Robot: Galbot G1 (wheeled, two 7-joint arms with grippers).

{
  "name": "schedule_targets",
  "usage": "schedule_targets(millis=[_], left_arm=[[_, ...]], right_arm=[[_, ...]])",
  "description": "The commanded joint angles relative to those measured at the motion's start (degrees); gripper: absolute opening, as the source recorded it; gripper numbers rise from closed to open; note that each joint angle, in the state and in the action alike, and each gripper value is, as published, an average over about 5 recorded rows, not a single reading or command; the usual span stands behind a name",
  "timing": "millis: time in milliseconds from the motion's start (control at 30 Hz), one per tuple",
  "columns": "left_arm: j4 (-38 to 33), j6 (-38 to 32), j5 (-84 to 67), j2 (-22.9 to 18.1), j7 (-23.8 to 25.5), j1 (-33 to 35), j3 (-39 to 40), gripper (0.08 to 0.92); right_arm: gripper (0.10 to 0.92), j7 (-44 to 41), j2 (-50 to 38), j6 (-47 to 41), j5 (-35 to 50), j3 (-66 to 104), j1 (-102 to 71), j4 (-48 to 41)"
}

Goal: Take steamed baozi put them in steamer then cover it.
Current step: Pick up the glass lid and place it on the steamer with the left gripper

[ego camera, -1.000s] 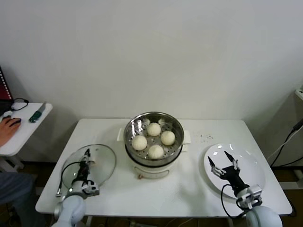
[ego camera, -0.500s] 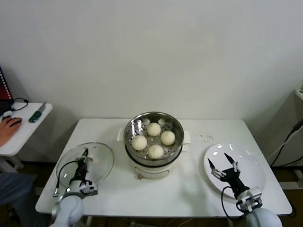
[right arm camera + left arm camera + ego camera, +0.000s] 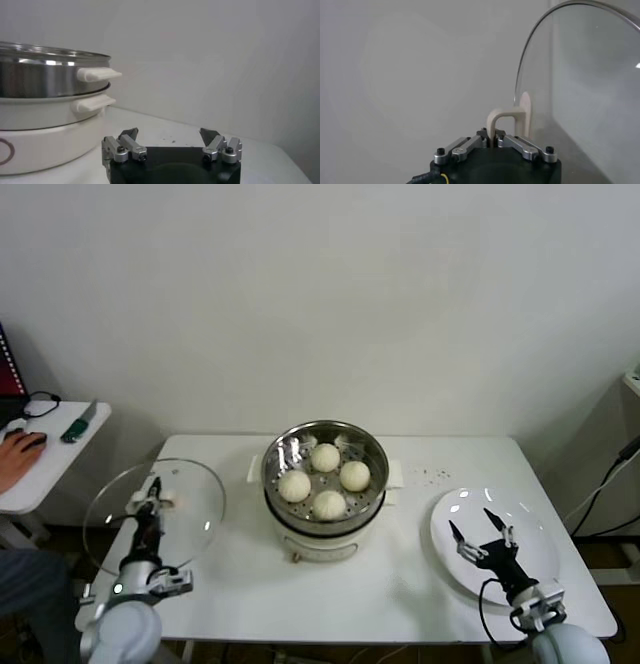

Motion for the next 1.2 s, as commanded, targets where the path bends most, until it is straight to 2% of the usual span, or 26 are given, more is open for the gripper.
schedule_targets(millis=[33,200,333,500,600,733,867,1200], left_arm=[[-15.7,10.1,-5.5,8.6,1.4,2.4,3.8,0.151],[-17.7,16.4,-5.7,13.4,5.8,-4.9,13.7,0.151],[-16.1,19.5,-3.2,13.4,11.5,-13.8,23.5,0.151],[-11.3,22.5,0.7,6.8,19.4,-23.7,32.3,0.151],[-8.1,23.3,3.3,2.0,22.0,-27.1,35.5,0.151],[-4.3,24.0,5.5,-3.2,22.9,-30.0,38.5,0.151],[-1.0,24.3,5.9,-6.7,22.4,-32.6,40.7,0.151],[5.8,24.3,8.2,-13.6,21.7,-35.3,43.6,0.151]], right_arm=[[0.823,0.0,-1.1,0.0,-0.7,-0.7,0.8,-1.1],[0.823,0.2,-0.7,-0.1,-1.7,-1.6,1.9,-2.0],[0.823,0.2,-0.1,0.0,-2.5,-1.9,2.5,-2.7],[0.823,0.2,0.2,0.1,-3.3,-1.6,2.8,-3.4],[0.823,0.3,0.0,0.1,-3.9,-1.2,2.7,-3.6],[0.823,0.3,-0.5,0.3,-3.9,0.0,2.3,-3.9],[0.823,0.3,-0.7,0.3,-3.9,1.0,1.8,-3.9],[0.823,0.3,-0.4,0.6,-4.2,2.4,1.1,-4.1]])
